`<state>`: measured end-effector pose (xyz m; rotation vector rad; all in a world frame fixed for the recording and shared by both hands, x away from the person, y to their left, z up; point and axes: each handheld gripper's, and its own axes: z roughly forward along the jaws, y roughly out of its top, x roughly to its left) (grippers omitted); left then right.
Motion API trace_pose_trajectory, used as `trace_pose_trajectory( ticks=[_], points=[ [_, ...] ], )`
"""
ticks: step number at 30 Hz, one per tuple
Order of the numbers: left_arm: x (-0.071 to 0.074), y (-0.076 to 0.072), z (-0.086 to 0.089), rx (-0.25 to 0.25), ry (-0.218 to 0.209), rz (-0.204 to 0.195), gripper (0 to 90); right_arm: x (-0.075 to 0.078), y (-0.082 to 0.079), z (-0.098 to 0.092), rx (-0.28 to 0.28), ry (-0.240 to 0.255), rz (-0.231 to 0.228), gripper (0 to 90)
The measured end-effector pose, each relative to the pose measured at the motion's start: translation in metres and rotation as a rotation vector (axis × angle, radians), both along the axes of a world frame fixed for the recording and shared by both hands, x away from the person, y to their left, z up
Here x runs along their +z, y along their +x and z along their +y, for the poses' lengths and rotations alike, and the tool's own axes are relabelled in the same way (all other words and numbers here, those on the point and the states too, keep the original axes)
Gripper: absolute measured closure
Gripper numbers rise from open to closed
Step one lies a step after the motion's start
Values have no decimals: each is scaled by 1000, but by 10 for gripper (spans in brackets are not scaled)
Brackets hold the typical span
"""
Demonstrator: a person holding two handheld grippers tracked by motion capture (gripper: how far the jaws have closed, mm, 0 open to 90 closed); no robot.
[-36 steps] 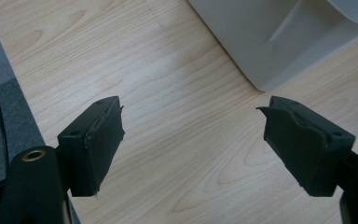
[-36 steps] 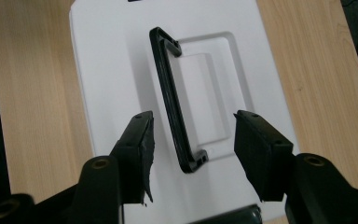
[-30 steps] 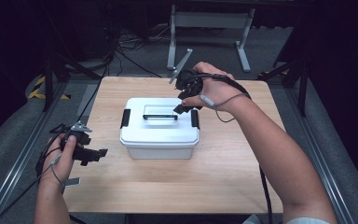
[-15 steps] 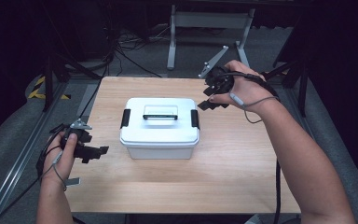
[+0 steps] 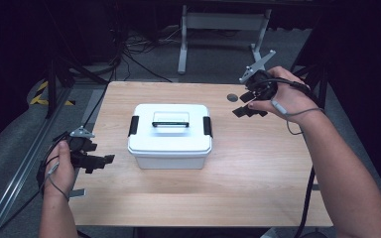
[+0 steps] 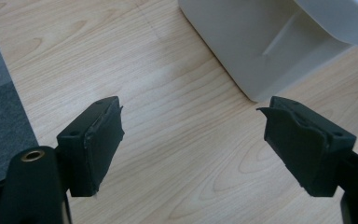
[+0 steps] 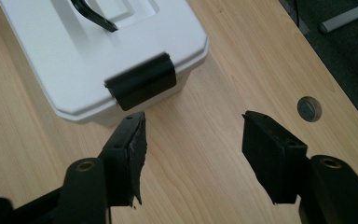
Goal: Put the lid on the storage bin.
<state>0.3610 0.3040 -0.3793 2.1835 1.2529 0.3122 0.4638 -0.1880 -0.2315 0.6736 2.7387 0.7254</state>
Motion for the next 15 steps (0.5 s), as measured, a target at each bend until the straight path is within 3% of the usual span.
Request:
trace_pose_trajectory(
  ticks=[15],
  points=[
    [-3, -4, -1, 30, 26, 14, 203, -17, -5, -55, -86, 10, 28, 386]
  ],
)
